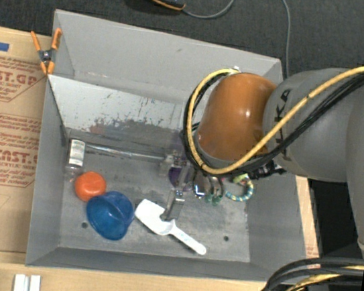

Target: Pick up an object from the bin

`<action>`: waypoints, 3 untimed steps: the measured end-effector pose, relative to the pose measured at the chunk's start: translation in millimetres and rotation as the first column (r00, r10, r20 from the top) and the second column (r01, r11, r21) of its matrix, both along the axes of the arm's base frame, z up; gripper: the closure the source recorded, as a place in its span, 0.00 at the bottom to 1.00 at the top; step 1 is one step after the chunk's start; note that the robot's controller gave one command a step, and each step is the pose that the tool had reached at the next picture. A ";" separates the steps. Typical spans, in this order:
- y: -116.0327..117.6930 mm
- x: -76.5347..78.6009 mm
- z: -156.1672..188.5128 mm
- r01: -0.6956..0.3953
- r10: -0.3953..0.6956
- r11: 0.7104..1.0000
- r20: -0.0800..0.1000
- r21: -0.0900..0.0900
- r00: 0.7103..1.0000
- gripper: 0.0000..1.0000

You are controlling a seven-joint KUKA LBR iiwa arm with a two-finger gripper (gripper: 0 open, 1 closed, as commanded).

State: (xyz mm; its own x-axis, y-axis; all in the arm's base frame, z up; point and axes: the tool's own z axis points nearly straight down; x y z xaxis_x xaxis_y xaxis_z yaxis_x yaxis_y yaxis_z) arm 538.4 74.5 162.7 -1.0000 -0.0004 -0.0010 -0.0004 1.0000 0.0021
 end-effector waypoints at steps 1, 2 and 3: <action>0.0 0.0 0.0 0.000 0.000 1.000 0.000 0.000 1.000 0.00; 1.0 -2.9 -3.1 0.000 0.000 1.000 0.007 0.001 1.000 0.00; 5.7 -17.1 -18.8 -0.001 0.001 1.000 0.009 0.001 1.000 0.00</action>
Offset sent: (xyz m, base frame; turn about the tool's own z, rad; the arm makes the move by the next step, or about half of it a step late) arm -0.0481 0.0154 -0.0522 -0.0048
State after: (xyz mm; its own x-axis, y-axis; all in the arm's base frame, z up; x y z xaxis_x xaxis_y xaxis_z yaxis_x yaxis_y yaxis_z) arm 521.3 80.2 143.9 -0.9999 -0.0012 -0.0105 -0.0012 1.0000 0.0030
